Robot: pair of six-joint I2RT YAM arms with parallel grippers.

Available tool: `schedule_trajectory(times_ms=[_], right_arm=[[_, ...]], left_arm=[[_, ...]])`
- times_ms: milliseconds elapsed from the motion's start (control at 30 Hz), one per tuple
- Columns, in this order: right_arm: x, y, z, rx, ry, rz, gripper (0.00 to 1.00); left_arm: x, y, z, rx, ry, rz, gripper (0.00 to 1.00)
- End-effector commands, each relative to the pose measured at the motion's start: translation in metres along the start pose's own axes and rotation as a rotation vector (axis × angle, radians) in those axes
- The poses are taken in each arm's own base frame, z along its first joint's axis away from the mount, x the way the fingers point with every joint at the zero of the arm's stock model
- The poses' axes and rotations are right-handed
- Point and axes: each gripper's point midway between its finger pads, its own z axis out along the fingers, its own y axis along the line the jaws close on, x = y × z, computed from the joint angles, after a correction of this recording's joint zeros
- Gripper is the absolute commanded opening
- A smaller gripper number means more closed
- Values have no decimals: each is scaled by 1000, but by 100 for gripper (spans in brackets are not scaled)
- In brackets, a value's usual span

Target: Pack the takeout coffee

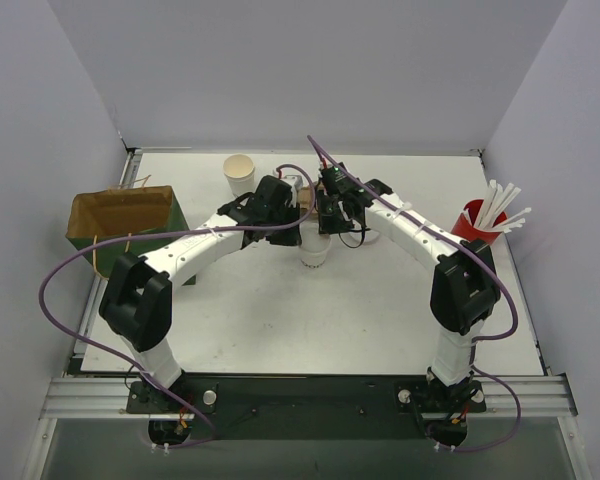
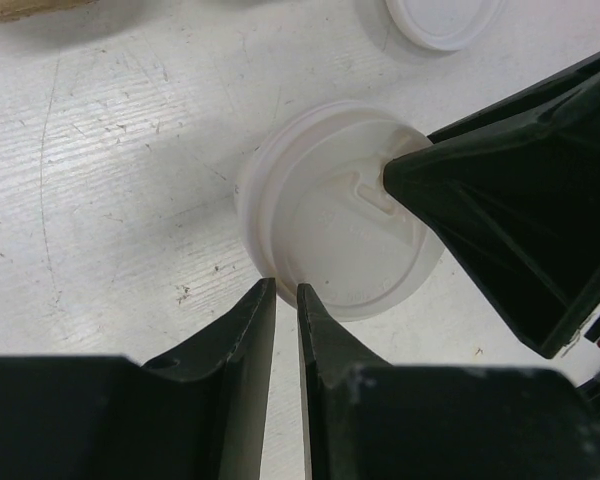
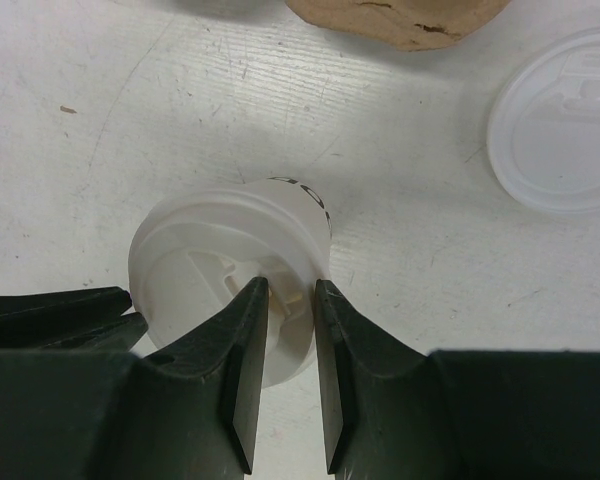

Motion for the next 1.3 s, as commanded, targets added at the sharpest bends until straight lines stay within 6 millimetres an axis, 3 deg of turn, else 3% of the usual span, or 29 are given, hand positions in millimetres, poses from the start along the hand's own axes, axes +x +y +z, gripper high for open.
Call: schedule_trajectory(times_ms=[0, 300, 500, 933, 1133, 1267], right_arm=[[13, -7, 1, 44, 48, -20, 20], [2, -4, -9, 35, 20, -8, 22], [-11, -3, -24, 25, -17, 23, 31], [-26, -5, -49, 12, -73, 69, 30], [-12, -4, -29, 10, -25, 82, 22], [10, -4, 3, 16, 65, 86, 19]], left_arm=[[20, 14, 8, -50, 52, 3, 25], [2, 3, -7, -24, 15, 15, 25], [-2, -1, -13, -8, 8, 18, 26], [-11, -7, -14, 5, 2, 26, 26], [-15, -8, -13, 6, -1, 29, 26], [-16, -9, -11, 8, 3, 28, 26]])
